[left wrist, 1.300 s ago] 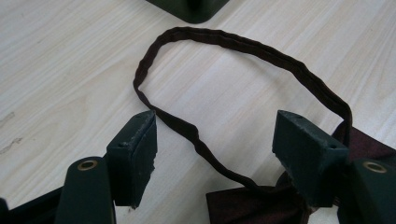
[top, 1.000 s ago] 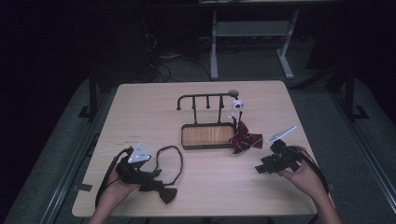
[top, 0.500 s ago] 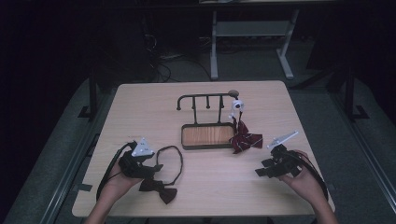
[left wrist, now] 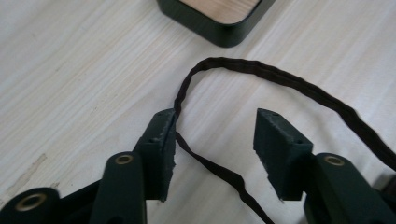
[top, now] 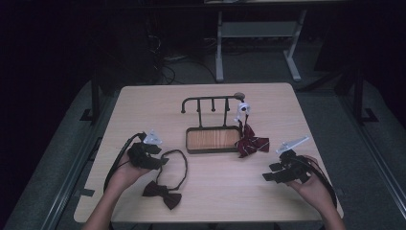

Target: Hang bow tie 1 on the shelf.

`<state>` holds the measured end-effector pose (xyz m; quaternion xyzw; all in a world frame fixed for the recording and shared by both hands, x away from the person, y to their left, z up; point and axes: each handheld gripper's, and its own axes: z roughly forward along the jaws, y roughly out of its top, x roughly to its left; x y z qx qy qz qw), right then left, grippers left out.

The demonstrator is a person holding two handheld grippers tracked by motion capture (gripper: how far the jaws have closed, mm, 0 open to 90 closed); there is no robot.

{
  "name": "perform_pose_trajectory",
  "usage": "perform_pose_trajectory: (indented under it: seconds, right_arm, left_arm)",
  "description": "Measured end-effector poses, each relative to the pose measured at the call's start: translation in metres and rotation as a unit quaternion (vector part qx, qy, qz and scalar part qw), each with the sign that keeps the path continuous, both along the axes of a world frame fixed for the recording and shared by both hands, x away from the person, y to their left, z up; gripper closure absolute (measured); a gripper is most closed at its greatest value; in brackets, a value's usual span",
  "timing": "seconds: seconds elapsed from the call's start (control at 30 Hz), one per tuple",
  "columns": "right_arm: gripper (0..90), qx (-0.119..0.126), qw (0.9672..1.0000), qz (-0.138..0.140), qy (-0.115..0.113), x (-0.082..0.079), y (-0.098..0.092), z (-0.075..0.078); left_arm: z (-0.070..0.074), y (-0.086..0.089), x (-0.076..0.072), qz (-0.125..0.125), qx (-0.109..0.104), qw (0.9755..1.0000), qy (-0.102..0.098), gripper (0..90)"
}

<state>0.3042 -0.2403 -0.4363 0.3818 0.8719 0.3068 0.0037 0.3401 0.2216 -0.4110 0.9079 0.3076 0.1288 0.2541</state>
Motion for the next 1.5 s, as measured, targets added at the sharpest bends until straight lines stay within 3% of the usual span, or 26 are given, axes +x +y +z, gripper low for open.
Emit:
perform_pose_trajectory:
  seconds: [0.2,0.3,0.43,0.87,1.07,1.17,1.4,1.5]
  right_arm:
    - [46.7,0.001,1.0000,-0.001,0.000,-0.001,-0.001,0.001]
    - [46.7,0.018,0.9998,0.005,0.001,-0.002,0.000,0.003]
    - [46.8,0.021,0.9998,0.003,0.001,-0.002,0.000,0.004]
    - [47.1,0.021,0.9998,0.001,-0.002,-0.002,0.000,0.005]
    - [47.2,0.024,0.9997,0.001,-0.003,-0.003,0.000,0.006]
    - [47.2,0.023,0.9997,0.001,-0.002,-0.002,0.000,0.006]
    - [47.2,0.026,0.9996,-0.004,0.003,-0.001,-0.003,0.004]
    - [47.2,0.027,0.9996,-0.003,0.002,0.000,-0.004,0.002]
  left_arm:
    - [-0.008,-0.003,0.019,0.006,0.020,0.9995,0.026,57.3]
    - [-0.011,-0.005,0.026,0.008,0.030,0.9990,0.032,60.9]
    - [-0.018,-0.004,0.033,0.014,0.043,0.9980,0.043,62.2]
    - [-0.030,-0.003,0.042,0.007,0.050,0.9962,0.070,77.4]
    - [-0.030,-0.003,0.042,-0.002,0.046,0.9957,0.081,89.0]
    - [-0.028,-0.004,0.042,-0.008,0.052,0.9947,0.088,89.6]
    - [-0.010,-0.004,0.039,-0.017,0.022,0.9959,0.085,89.6]
    - [-0.004,-0.004,0.036,-0.029,0.024,0.9959,0.083,89.6]
